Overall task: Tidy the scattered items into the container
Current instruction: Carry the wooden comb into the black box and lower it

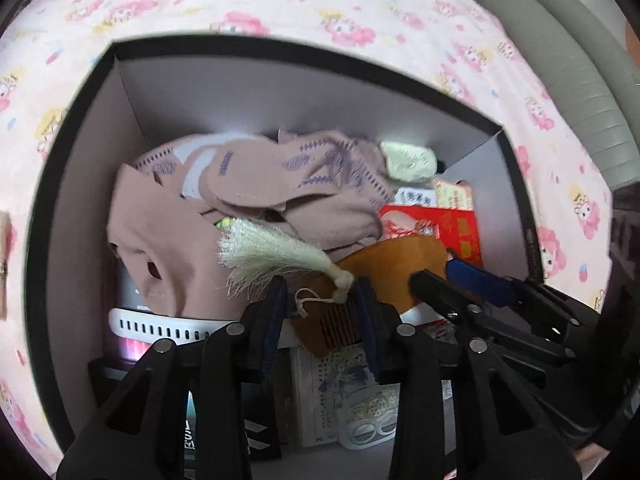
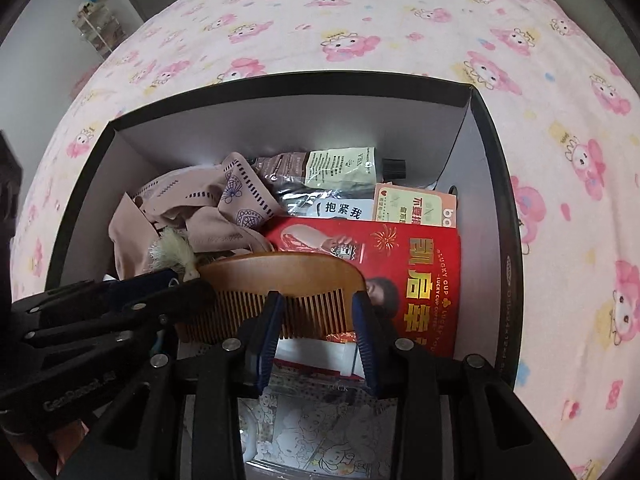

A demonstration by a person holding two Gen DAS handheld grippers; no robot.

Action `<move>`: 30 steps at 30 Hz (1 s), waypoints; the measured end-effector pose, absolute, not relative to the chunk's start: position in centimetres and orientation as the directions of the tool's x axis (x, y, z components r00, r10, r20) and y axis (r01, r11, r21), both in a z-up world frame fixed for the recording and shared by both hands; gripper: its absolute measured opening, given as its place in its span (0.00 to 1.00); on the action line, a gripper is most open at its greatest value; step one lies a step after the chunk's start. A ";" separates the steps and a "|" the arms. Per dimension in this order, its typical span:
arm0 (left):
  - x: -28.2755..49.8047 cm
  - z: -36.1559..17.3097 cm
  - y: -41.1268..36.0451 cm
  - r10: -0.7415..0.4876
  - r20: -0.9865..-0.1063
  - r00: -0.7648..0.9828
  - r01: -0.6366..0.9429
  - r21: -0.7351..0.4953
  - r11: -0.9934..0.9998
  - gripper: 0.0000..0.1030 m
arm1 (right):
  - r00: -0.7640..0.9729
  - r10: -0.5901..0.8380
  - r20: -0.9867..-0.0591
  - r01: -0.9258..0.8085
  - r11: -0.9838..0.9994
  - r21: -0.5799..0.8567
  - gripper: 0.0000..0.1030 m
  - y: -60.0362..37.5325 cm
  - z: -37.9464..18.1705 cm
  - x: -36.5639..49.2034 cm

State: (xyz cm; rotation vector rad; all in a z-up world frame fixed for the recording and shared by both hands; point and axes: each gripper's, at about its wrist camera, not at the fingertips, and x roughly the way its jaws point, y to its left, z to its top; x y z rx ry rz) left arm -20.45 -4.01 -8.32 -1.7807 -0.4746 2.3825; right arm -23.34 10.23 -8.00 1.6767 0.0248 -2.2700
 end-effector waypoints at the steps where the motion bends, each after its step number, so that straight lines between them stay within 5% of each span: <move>1: -20.2 -7.9 -4.0 0.292 -0.905 -0.310 0.077 -0.331 -0.941 0.34 | -0.260 -0.245 -0.934 0.259 -0.950 0.177 0.31 10.3 -7.9 -23.3; 26: -19.3 -7.5 -4.0 0.295 -0.896 -0.333 0.042 -0.327 -0.944 0.36 | -0.284 -0.240 -0.928 0.240 -0.955 0.173 0.33 10.5 -6.8 -21.9; 30: -17.6 -4.5 -4.2 0.291 -0.871 -0.396 0.023 -0.326 -0.945 0.41 | -0.377 -0.235 -0.896 0.229 -0.961 0.156 0.42 11.2 -4.0 -19.8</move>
